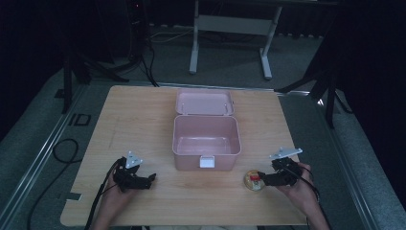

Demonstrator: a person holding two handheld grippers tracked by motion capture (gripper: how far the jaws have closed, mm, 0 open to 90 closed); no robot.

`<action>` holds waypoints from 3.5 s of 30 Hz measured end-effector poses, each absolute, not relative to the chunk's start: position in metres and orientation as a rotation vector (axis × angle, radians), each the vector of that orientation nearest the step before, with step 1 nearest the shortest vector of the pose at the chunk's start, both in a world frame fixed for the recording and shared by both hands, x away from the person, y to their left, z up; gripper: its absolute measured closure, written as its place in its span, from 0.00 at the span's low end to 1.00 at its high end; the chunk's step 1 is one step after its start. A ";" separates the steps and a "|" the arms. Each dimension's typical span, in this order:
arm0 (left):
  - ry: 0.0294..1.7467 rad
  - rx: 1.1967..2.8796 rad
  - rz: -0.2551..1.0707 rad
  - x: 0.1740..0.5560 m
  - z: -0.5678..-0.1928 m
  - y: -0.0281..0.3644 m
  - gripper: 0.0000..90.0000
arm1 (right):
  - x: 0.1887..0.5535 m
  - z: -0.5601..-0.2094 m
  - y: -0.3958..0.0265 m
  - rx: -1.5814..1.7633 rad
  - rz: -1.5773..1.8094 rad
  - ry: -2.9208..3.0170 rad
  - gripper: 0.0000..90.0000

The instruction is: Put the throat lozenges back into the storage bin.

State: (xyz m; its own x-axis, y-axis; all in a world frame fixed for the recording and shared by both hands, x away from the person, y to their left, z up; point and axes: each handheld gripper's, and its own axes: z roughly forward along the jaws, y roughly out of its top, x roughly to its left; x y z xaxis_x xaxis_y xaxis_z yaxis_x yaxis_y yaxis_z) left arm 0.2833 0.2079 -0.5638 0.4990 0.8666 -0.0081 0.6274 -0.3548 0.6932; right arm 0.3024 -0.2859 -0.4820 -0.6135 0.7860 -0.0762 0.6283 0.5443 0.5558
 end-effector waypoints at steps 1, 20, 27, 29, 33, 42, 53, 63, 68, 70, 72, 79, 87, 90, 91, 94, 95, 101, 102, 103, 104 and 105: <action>1.220 2.103 0.482 0.283 -0.564 0.208 0.08 | 0.303 -0.481 -0.286 1.160 0.699 2.472 0.29; 1.220 2.103 0.482 0.283 -0.564 0.208 0.08 | 0.312 -0.482 -0.274 1.075 0.617 2.605 0.21; 1.220 2.103 0.482 0.283 -0.564 0.208 0.08 | 0.314 -0.482 -0.270 1.045 0.588 2.649 0.17; 1.220 2.103 0.482 0.283 -0.564 0.208 0.08 | 0.315 -0.482 -0.268 1.029 0.573 2.671 0.16; 1.220 2.102 0.482 0.283 -0.564 0.208 0.08 | 0.317 -0.485 -0.265 1.016 0.550 2.707 0.16; 1.220 2.103 0.482 0.283 -0.564 0.208 0.08 | 0.317 -0.492 -0.258 0.980 0.490 2.775 0.15; 1.220 2.103 0.482 0.283 -0.564 0.208 0.08 | 0.318 -0.498 -0.252 0.966 0.434 2.799 0.14; 1.220 2.103 0.482 0.283 -0.564 0.208 0.08 | 0.320 -0.503 -0.247 0.969 0.407 2.815 0.14; 1.220 2.103 0.482 0.283 -0.564 0.208 0.08 | 0.321 -0.506 -0.246 0.975 0.391 2.824 0.14; 1.220 2.104 0.482 0.283 -0.564 0.208 0.08 | 0.321 -0.507 -0.246 0.979 0.392 2.824 0.14; 1.220 2.103 0.482 0.283 -0.564 0.208 0.08 | 0.322 -0.509 -0.246 0.980 0.393 2.829 0.14; 1.221 2.103 0.482 0.283 -0.564 0.208 0.08 | 0.324 -0.514 -0.243 0.997 0.365 2.835 0.14; 1.220 2.103 0.482 0.283 -0.564 0.208 0.08 | 0.327 -0.517 -0.240 1.007 0.330 2.844 0.14; 1.220 2.103 0.482 0.283 -0.564 0.208 0.08 | 0.328 -0.517 -0.239 0.997 0.311 2.855 0.15; 1.220 2.103 0.482 0.283 -0.564 0.208 0.08 | 0.328 -0.518 -0.239 0.995 0.304 2.856 0.15; 1.220 2.103 0.481 0.283 -0.564 0.208 0.08 | 0.328 -0.518 -0.238 0.991 0.286 2.860 0.15; 1.220 2.103 0.481 0.283 -0.564 0.208 0.08 | 0.328 -0.518 -0.238 0.991 0.286 2.860 0.15; 1.220 2.103 0.482 0.283 -0.564 0.208 0.08 | 0.330 -0.519 -0.240 1.005 0.276 2.874 0.21; 1.220 2.103 0.482 0.283 -0.564 0.208 0.08 | 0.330 -0.519 -0.239 0.998 0.265 2.876 0.21; 1.220 2.103 0.482 0.283 -0.564 0.208 0.08 | 0.330 -0.519 -0.239 0.987 0.253 2.881 0.21; 1.220 2.103 0.482 0.283 -0.564 0.208 0.08 | 0.330 -0.519 -0.239 0.992 0.248 2.881 0.21; 1.220 2.103 0.482 0.283 -0.564 0.208 0.08 | 0.331 -0.519 -0.239 0.991 0.250 2.882 0.22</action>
State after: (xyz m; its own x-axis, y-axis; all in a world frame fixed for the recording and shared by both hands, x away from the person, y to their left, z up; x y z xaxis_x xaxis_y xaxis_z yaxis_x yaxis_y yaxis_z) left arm 0.2833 0.2079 -0.5638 0.4991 0.8665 -0.0080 0.6273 -0.3549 0.6932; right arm 0.3305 -0.2393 -0.5194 -0.7867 0.6168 -0.0256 0.6031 0.7768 0.1811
